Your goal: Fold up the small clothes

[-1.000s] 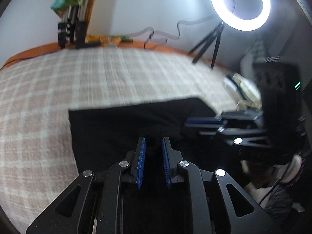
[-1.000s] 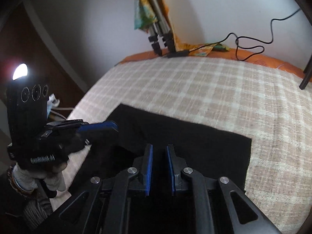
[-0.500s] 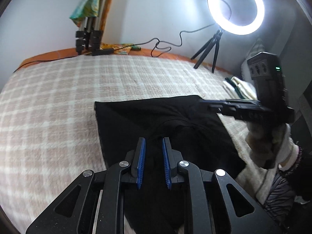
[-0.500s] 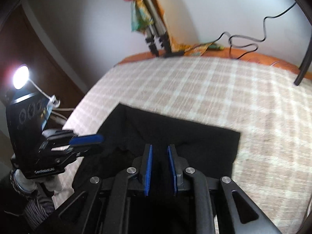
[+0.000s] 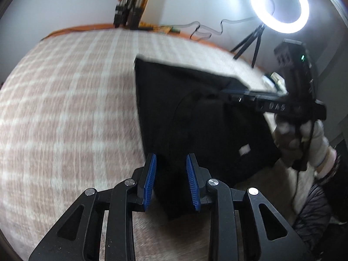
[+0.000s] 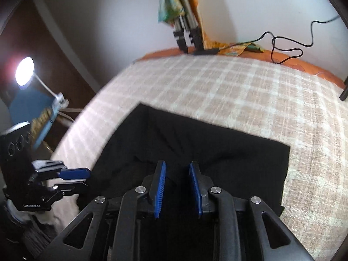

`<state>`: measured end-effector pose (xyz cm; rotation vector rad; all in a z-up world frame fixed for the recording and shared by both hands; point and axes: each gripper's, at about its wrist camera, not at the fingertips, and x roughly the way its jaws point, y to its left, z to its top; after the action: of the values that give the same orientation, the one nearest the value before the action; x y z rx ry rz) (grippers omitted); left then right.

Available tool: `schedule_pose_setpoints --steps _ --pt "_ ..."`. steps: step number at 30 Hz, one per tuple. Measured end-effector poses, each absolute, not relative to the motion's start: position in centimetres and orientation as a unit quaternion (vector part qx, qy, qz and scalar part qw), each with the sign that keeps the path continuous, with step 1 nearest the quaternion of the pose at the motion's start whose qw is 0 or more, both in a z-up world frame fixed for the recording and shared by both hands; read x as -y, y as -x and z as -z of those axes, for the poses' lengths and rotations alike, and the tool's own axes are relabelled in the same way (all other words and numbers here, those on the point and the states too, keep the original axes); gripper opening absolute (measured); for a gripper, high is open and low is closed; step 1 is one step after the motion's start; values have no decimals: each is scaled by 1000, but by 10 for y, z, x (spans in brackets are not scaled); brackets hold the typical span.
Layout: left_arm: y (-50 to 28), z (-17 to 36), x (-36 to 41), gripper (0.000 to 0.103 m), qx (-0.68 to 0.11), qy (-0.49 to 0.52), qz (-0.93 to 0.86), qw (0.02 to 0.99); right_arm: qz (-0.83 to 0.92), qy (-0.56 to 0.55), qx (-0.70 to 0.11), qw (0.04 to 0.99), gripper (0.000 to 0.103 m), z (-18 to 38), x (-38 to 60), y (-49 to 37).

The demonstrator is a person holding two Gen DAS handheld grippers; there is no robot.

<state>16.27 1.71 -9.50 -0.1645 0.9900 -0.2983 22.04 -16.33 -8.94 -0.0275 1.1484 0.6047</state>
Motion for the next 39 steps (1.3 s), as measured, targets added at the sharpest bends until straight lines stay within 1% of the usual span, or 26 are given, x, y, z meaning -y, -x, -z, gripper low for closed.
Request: schedule_pose_setpoints --steps 2,5,6,7,8,9,10,12,14,17,21,29,35,39 --pt "-161 95 -21 27 -477 71 132 866 -282 12 -530 800 24 90 164 -220" --pt "-158 90 -34 27 -473 112 124 865 -282 -7 -534 797 25 83 170 -221" --pt "-156 88 -38 30 -471 121 122 865 -283 -22 -533 797 27 79 175 -222" --pt "-153 86 -42 34 -468 132 122 865 -281 -37 -531 799 33 74 180 -223" --pt "-151 83 -47 43 -464 147 124 865 -277 -52 -527 802 36 68 188 -225" --pt "-149 82 -52 50 -462 165 126 862 -270 -67 -521 807 45 63 197 -228" --pt "-147 83 -56 51 -464 180 126 858 -261 -80 -516 812 52 59 208 -229" --pt "-146 87 -64 51 -469 227 134 843 -246 -112 -514 814 56 56 230 -232" --pt "-146 96 -70 51 -477 279 143 821 -235 -148 -520 808 56 60 252 -236" --pt "-147 107 -75 51 -489 325 144 797 -225 -192 -530 795 57 69 275 -238" --pt "-145 110 -78 51 -489 360 152 780 -215 -235 -547 774 57 87 291 -241" --pt "-148 111 -61 51 -485 356 175 780 -223 -280 -545 758 57 99 292 -249" --pt "-152 110 -57 51 -478 361 185 779 -234 -291 -536 757 57 105 279 -256" --pt "-155 109 -51 51 -477 350 190 784 -246 -280 -530 762 57 105 265 -259"
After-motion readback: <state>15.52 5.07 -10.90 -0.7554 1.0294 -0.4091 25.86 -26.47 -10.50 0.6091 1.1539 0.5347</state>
